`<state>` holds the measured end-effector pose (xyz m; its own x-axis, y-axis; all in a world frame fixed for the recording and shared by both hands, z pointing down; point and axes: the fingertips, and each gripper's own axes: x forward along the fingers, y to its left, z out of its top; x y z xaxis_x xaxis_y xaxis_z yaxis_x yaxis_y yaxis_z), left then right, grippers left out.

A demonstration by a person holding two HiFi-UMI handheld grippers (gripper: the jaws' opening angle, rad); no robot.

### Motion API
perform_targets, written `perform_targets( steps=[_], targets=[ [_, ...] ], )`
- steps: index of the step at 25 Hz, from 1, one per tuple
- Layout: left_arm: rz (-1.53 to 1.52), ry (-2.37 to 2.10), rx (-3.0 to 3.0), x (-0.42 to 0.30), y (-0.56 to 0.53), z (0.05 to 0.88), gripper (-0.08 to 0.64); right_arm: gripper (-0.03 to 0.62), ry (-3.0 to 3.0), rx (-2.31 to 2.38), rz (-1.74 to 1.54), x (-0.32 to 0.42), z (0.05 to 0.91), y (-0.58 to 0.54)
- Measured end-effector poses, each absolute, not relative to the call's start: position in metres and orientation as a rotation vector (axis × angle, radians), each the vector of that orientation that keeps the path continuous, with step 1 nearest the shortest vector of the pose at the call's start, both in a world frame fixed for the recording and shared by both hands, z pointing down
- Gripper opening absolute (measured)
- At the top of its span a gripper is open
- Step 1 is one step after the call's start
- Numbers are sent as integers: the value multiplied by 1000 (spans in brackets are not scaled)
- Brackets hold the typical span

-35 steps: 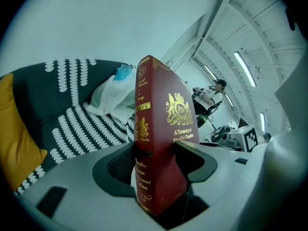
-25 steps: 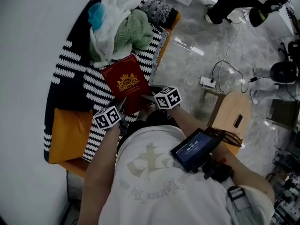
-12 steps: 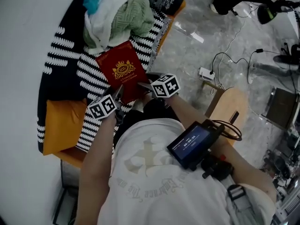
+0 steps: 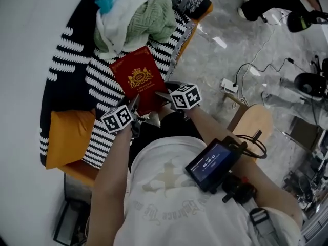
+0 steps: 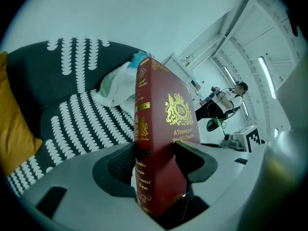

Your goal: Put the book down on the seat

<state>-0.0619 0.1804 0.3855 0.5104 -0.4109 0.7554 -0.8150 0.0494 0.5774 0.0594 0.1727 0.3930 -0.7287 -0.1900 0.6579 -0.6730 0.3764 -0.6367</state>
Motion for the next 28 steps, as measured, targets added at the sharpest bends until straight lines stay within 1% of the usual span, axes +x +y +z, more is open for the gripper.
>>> perform_targets(
  steps=[6,16,28],
  targets=[
    [442,-1093,1523,-66,181,397,268,261,-2133,705,1358,56,404,170],
    [457,-1085,1435,-81,184,449,268,261,-2075,636,1400,41,456,168],
    [432,-1064,1381,-64,185,497,267,259,-2017,613,1404,57,505,170]
  ],
)
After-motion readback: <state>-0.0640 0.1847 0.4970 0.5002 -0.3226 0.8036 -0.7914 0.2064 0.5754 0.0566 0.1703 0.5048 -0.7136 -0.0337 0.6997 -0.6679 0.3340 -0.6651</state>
